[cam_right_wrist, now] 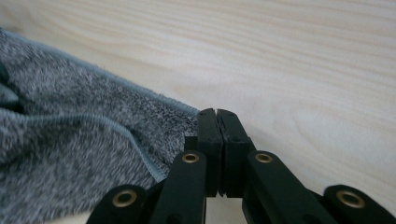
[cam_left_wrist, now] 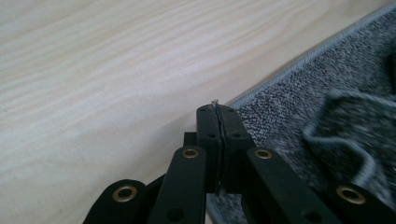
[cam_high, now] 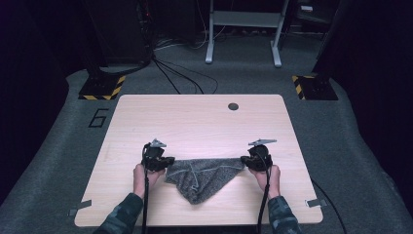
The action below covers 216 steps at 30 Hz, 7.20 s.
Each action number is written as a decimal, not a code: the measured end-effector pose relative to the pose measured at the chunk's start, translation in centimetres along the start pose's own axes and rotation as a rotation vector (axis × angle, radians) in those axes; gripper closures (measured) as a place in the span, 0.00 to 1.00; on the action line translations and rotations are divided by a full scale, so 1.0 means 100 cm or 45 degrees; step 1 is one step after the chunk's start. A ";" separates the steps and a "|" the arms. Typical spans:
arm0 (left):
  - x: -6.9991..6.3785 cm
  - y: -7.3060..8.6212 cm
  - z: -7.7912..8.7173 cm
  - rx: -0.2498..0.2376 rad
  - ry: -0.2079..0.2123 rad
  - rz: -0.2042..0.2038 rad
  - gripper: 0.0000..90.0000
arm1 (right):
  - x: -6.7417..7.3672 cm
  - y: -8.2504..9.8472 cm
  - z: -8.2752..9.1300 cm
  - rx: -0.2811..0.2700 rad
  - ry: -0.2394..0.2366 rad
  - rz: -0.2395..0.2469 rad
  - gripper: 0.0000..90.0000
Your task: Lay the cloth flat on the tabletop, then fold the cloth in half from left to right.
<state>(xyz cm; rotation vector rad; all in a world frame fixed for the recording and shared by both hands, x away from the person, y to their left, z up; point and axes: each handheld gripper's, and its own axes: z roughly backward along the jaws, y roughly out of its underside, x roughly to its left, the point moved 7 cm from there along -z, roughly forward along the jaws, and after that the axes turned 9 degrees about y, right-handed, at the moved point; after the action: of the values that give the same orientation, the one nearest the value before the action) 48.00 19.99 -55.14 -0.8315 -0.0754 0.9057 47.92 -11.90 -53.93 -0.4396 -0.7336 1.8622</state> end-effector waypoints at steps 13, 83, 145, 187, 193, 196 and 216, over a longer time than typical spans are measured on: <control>0.044 -0.162 0.057 -0.318 -0.226 -0.085 0.99 | -0.020 -0.169 0.018 -0.221 0.161 0.067 0.99; -0.019 0.067 0.028 0.005 -0.162 -0.140 0.27 | 0.024 0.050 0.000 -0.018 0.111 0.120 0.13; 0.024 -0.016 0.036 -0.146 -0.065 -0.031 0.17 | 0.129 0.030 0.037 -0.140 -0.132 0.351 0.15; 0.070 -0.052 -0.041 -0.078 -0.038 0.054 0.37 | 0.274 0.030 -0.010 -0.052 -0.358 0.664 0.48; 0.071 -0.054 -0.041 -0.094 -0.051 0.065 0.51 | 0.281 0.031 -0.014 -0.073 -0.310 0.663 0.65; 0.072 -0.054 -0.042 -0.084 -0.070 0.037 0.59 | 0.282 0.033 -0.015 -0.064 -0.311 0.669 0.73; 0.067 -0.055 -0.041 -0.141 -0.060 0.096 0.95 | 0.278 0.036 -0.007 -0.096 -0.317 0.631 0.95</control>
<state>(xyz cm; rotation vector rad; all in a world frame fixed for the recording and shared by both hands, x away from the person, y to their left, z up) 57.58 20.50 -56.13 -0.9208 -0.1369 0.9990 34.89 12.85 -55.95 -0.4722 -0.9242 2.3896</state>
